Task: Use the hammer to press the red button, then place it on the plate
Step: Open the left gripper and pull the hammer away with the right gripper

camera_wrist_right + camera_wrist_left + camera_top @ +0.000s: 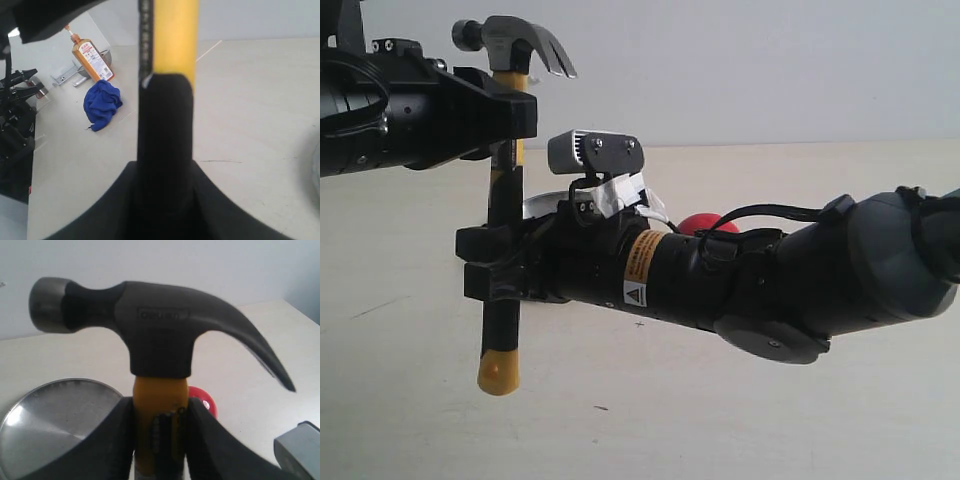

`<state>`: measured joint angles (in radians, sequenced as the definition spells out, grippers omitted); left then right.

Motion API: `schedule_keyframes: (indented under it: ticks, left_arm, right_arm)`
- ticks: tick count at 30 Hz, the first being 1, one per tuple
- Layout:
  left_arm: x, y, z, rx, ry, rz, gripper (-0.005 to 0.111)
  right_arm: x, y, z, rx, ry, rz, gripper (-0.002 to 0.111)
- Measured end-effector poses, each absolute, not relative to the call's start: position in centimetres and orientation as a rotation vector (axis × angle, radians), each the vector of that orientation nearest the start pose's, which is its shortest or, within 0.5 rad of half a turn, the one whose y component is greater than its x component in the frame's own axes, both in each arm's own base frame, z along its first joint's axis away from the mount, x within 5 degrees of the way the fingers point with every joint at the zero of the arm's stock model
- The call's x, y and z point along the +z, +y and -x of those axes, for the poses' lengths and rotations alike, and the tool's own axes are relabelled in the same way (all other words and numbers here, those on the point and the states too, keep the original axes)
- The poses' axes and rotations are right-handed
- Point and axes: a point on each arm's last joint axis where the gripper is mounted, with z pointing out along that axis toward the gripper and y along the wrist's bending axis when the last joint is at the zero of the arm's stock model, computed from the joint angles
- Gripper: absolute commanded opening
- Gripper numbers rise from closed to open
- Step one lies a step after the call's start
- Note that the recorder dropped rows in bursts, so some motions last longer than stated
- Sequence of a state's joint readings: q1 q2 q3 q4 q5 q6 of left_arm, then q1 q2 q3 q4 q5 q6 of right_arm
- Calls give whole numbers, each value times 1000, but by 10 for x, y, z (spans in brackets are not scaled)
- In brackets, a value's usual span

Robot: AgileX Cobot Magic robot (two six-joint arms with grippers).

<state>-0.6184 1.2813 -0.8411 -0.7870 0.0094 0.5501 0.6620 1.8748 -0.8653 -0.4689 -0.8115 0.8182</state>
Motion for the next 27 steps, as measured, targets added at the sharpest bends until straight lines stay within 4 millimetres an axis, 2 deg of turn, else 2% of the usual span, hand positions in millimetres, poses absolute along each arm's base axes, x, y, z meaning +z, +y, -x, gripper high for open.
schedule_keyframes:
  ticks: [2,4,7,9,14,16,18,21,22,23,27]
  left_arm:
    - [307,-165,-231,-565,1934,-389,5]
    - [307,-165,-231,-559,1931,-398,16]
    - [307,-165,-231,-558,1931,-399,52]
    - [310,-164,-232,-540,1902,-395,59]
    - [324,-158,-225,-536,1842,-403,60]
    - [330,-156,-219,-541,1827,-427,58]
    - [337,-153,-213,-547,1804,-447,51]
    - [345,-144,-200,-544,1761,-447,24]
    - [344,-139,-196,-535,1745,-433,9]
    - [346,-132,-190,-527,1717,-412,0]
    - [345,-107,-165,-489,1614,-333,0]
  right_arm:
    - [180,254,-278,1113,1821,421,0]
    - [180,254,-278,1116,1823,418,0]
    - [180,254,-278,1121,1825,409,0]
    - [177,253,-279,1121,1861,367,0]
    - [173,249,-285,1118,1893,216,0]
    - [174,248,-287,1114,1891,173,0]
    - [178,245,-288,1095,1890,142,0]
    - [192,240,-288,1039,1878,134,0]
    - [197,238,-288,1016,1882,131,0]
    - [205,235,-286,993,1881,132,0]
    - [239,224,-276,908,1879,178,0]
